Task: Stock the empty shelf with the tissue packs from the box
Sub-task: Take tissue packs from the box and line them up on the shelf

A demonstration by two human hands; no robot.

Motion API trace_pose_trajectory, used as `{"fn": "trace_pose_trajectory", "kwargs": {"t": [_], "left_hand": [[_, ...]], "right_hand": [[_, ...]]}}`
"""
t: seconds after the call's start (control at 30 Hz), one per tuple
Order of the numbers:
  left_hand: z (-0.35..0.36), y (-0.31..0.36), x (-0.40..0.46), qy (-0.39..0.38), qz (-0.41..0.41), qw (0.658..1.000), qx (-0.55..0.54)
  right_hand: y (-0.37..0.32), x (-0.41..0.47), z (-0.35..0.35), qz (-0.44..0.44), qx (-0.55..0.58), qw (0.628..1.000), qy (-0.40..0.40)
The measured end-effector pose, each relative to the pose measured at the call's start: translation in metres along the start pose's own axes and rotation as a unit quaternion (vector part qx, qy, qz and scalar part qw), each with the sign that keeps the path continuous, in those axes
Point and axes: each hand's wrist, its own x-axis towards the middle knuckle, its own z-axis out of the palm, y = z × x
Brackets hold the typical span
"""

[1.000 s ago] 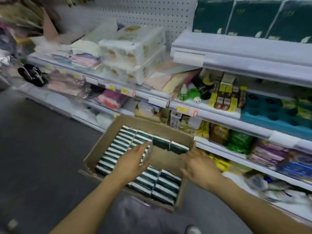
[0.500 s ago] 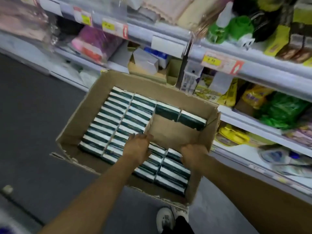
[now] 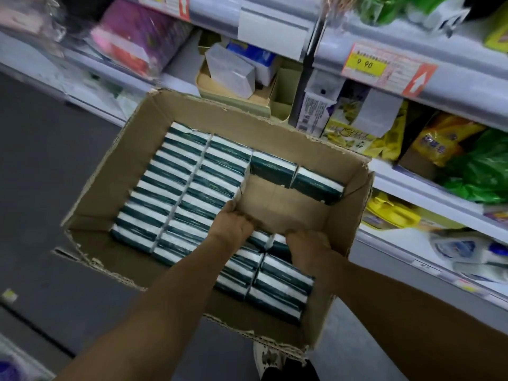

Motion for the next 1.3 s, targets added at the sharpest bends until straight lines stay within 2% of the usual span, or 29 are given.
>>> {"fn": "trace_pose_trajectory", "kwargs": {"t": [0.07, 0.13, 0.2, 0.27, 0.33, 0.37, 0.43, 0.47, 0.57, 0.67, 0.8, 0.93, 1.03, 1.13, 1.3], "left_hand": [[-0.006, -0.005, -0.006, 0.029, 0.001, 1.000, 0.012], [-0.017, -0.013, -0.018, 0.068, -0.019, 0.997, -0.024], [-0.033, -0.022, -0.037, 0.089, -0.060, 0.990, -0.089], [-0.052, -0.031, -0.062, 0.132, -0.116, 0.967, -0.184], [-0.072, -0.039, -0.088, 0.179, -0.159, 0.920, -0.311], [-0.082, -0.042, -0.102, 0.192, -0.172, 0.883, -0.393], [-0.103, -0.045, -0.128, 0.208, -0.162, 0.800, -0.538], [-0.113, -0.046, -0.139, 0.219, -0.145, 0.775, -0.576], [-0.150, -0.041, -0.169, 0.243, -0.107, 0.729, -0.631], [-0.188, -0.032, -0.192, 0.260, -0.078, 0.692, -0.668], [-0.242, -0.012, -0.211, 0.280, -0.024, 0.702, -0.655], [-0.295, 0.016, -0.222, 0.311, 0.011, 0.716, -0.625], [-0.331, 0.042, -0.225, 0.328, 0.050, 0.728, -0.600], [-0.369, 0.077, -0.231, 0.329, 0.092, 0.741, -0.578], [-0.435, 0.152, -0.231, 0.342, 0.150, 0.739, -0.560]], "right_hand": [[0.002, -0.006, -0.011, 0.011, -0.007, 1.000, 0.012], [0.005, -0.020, -0.029, 0.022, -0.001, 0.999, 0.037], [0.009, -0.039, -0.050, 0.032, 0.011, 0.996, 0.081], [0.014, -0.063, -0.073, 0.054, 0.036, 0.989, 0.132], [0.020, -0.088, -0.093, 0.069, 0.085, 0.978, 0.179], [0.024, -0.101, -0.101, 0.072, 0.121, 0.971, 0.194], [0.034, -0.129, -0.115, 0.068, 0.222, 0.949, 0.214], [0.038, -0.145, -0.121, 0.060, 0.280, 0.932, 0.224], [0.051, -0.195, -0.134, 0.026, 0.424, 0.867, 0.259], [0.062, -0.245, -0.142, -0.004, 0.497, 0.813, 0.303], [0.077, -0.309, -0.150, -0.014, 0.525, 0.772, 0.358], [0.098, -0.365, -0.142, 0.018, 0.574, 0.704, 0.418], [0.121, -0.402, -0.132, 0.034, 0.582, 0.670, 0.459], [0.152, -0.440, -0.119, 0.049, 0.567, 0.657, 0.495], [0.225, -0.511, -0.099, 0.084, 0.513, 0.657, 0.546]]}}
